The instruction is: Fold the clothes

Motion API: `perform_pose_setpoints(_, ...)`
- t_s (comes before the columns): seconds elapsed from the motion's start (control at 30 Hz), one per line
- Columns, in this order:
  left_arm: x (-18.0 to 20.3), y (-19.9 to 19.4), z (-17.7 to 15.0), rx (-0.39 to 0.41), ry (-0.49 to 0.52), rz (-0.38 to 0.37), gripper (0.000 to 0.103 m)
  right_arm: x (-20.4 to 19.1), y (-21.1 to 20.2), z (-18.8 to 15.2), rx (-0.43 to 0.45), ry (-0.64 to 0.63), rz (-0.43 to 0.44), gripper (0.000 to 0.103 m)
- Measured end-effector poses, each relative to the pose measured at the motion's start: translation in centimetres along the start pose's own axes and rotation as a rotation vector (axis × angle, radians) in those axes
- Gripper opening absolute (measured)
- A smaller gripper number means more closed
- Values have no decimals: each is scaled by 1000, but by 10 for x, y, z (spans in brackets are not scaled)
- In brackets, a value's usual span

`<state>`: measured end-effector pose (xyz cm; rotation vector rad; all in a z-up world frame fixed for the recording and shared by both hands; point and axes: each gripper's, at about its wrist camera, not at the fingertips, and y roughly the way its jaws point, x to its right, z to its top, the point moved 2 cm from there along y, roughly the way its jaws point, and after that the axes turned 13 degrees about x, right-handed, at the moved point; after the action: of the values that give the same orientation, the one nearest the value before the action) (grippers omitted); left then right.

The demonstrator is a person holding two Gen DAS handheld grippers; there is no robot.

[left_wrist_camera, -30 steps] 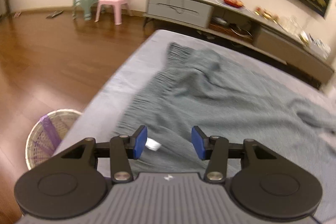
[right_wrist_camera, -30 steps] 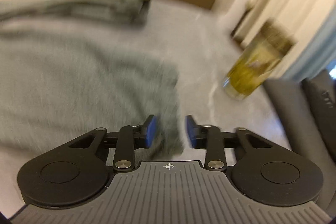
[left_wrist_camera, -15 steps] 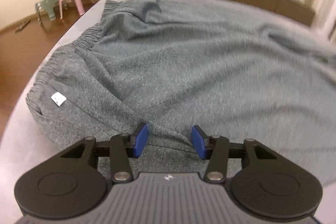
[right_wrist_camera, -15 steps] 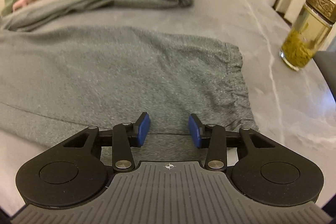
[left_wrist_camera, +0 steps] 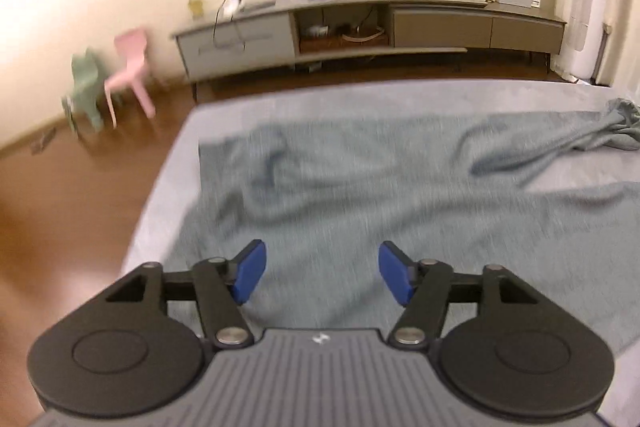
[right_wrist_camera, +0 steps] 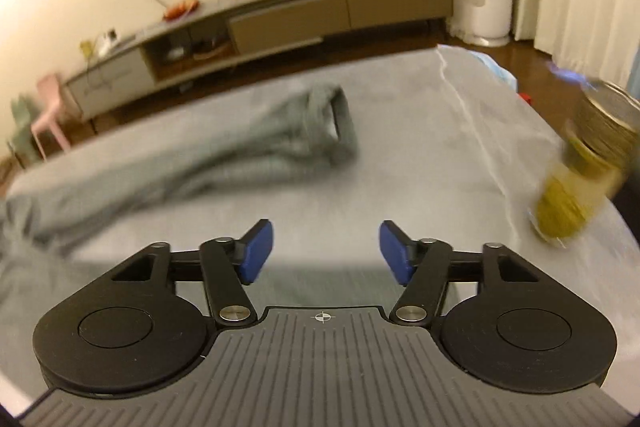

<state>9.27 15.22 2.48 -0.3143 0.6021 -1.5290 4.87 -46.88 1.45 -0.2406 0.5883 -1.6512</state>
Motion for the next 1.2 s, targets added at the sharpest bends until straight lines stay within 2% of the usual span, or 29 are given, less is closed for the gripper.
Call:
perform_pose_setpoints(0.17, 4, 72, 18, -34, 6, 28, 69, -3, 92, 16, 10, -19, -42, 66)
perform_pose_setpoints(0.23, -1, 108, 16, -58, -32, 51, 69, 1, 135, 16, -12, -21, -49, 63)
perform_pose_setpoints(0.3, -9, 133, 10, -81, -75, 79, 69, 2, 174, 18, -79, -27, -30, 41)
perform_pose_setpoints(0.33, -12, 144, 8, -93, -90, 100, 68, 1, 190, 22, -114, -34, -15, 4)
perform_pose_setpoints(0.4, -18, 163, 3, -114, -112, 148, 67, -10, 185, 51, -39, -95, 22, 0)
perform_pose_setpoints(0.47, -27, 171, 1, -120, -139, 177, 67, -20, 129, 98, 228, -114, 176, 0)
perform_pose_setpoints(0.53, -37, 179, -3, -131, -171, 195, 67, -20, 81, 116, 359, -158, 271, 0)
perform_pose_setpoints(0.57, -40, 182, -5, -142, -189, 198, 67, -15, 70, 114, 359, -201, 263, 3)
perform_pose_setpoints(0.6, -43, 185, -9, -156, -197, 202, 67, -3, 76, 103, 290, -204, 226, 6)
perform_pose_setpoints(0.67, -45, 189, -19, -188, -198, 212, 67, 20, 89, 80, 145, -209, 148, 31)
perform_pose_setpoints(0.73, -43, 186, -28, -205, -190, 209, 68, 48, 112, 40, -70, -194, 26, 32)
perform_pose_setpoints(0.8, -41, 178, -33, -215, -182, 196, 68, 70, 118, 1, -185, -158, -34, 32)
perform_pose_setpoints(0.9, -38, 167, -34, -232, -131, 182, 68, 81, 110, -17, -178, -48, 3, 33)
perform_pose_setpoints(0.93, -36, 162, -32, -232, -118, 188, 68, 82, 108, -18, -169, -16, 15, 37)
perform_pose_setpoints(1.07, -37, 158, -16, -198, -128, 185, 68, 65, 120, 16, -66, 2, 13, 58)
perform_pose_setpoints(1.17, -33, 170, -3, -168, -111, 179, 68, 49, 152, 35, -46, -6, -12, 69)
perform_pose_setpoints(1.2, -32, 177, 1, -160, -109, 180, 68, 44, 165, 40, -44, -13, -23, 69)
